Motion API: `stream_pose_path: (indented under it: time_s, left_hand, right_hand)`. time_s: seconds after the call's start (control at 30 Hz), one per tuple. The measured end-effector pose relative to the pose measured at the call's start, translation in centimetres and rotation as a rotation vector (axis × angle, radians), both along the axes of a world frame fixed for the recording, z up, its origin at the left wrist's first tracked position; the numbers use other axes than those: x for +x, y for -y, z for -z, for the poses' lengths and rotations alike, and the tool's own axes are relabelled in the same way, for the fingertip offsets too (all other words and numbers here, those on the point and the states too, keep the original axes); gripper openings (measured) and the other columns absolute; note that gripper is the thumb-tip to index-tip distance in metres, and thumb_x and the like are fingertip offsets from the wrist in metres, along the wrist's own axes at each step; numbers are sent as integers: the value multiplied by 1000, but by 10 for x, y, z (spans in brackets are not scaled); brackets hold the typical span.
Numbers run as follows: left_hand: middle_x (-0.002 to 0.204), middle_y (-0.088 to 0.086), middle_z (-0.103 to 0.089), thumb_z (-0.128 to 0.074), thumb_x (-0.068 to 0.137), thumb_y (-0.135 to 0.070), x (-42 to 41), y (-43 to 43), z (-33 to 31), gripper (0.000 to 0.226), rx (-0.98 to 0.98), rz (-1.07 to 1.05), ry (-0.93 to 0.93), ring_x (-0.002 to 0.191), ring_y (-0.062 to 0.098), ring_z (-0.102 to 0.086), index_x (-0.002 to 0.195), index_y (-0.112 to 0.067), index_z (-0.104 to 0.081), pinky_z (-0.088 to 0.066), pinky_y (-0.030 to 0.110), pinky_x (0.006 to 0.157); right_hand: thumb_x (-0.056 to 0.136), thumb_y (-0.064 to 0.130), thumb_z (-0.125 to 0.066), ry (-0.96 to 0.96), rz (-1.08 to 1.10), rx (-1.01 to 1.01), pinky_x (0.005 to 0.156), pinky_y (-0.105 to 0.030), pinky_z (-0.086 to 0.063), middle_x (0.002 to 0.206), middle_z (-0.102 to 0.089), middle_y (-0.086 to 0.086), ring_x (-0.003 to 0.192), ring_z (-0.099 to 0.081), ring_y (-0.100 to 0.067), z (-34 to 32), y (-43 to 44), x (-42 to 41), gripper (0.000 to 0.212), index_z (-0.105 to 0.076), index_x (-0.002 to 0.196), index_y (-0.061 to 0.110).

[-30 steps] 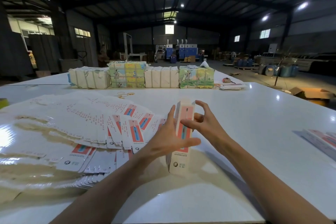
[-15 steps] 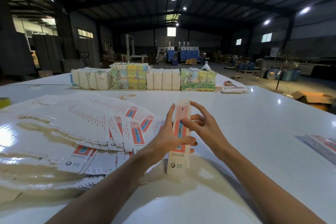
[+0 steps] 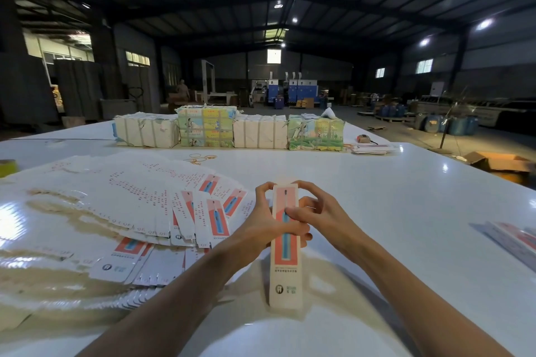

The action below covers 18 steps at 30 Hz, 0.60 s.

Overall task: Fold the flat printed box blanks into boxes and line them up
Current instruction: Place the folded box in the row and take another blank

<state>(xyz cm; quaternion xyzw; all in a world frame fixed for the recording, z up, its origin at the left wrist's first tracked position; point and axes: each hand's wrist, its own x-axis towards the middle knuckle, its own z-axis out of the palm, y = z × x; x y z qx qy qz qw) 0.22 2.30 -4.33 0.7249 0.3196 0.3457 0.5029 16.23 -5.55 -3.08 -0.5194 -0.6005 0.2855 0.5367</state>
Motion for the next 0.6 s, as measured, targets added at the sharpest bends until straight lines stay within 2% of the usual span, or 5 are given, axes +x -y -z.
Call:
stream_pose_path:
  time_s: [0.1,0.3,0.4,0.5,0.6]
  left_hand:
    - [114,4,-67,-91,59,-37,-1,1,1,101,19,-2,-33,90,20,-79,139,-38,-29,-67,37,78]
    - [116,3,-65,-89,64,-34,-3,2,4,95,10,41,-51,92,20,-79,137,-36,-29,-67,37,78]
    - [116,4,-64,-88,63,-33,-3,4,3,90,9,32,-60,94,24,-79,134,-38,-31,-67,41,83]
    - [115,-3,-64,-87,64,-37,-3,4,4,86,57,17,-122,99,24,-77,129,-46,-31,-66,40,86]
    - [115,-11,-60,-88,64,-39,-1,3,4,93,55,17,-157,98,21,-75,130,-53,-24,-66,33,80]
  right_hand:
    - [95,41,-78,26,-15,-33,83,-29,-64,100,-80,-1,100,-78,-24,2,-1,3,45,-56,134,41]
    - [90,46,-81,59,-32,-112,83,-32,-65,104,-81,0,98,-78,-26,2,-4,9,48,-57,129,29]
    - [92,46,-80,82,1,-125,82,-31,-64,98,-80,-2,85,-75,-27,4,-6,7,43,-59,125,26]
    - [98,54,-68,35,79,-43,68,-24,-57,91,-77,-5,68,-64,-14,1,-5,2,39,-62,113,18]
    - [108,49,-52,-86,138,44,64,-26,-52,100,-74,-10,65,-61,-18,-2,-3,3,38,-62,113,13]
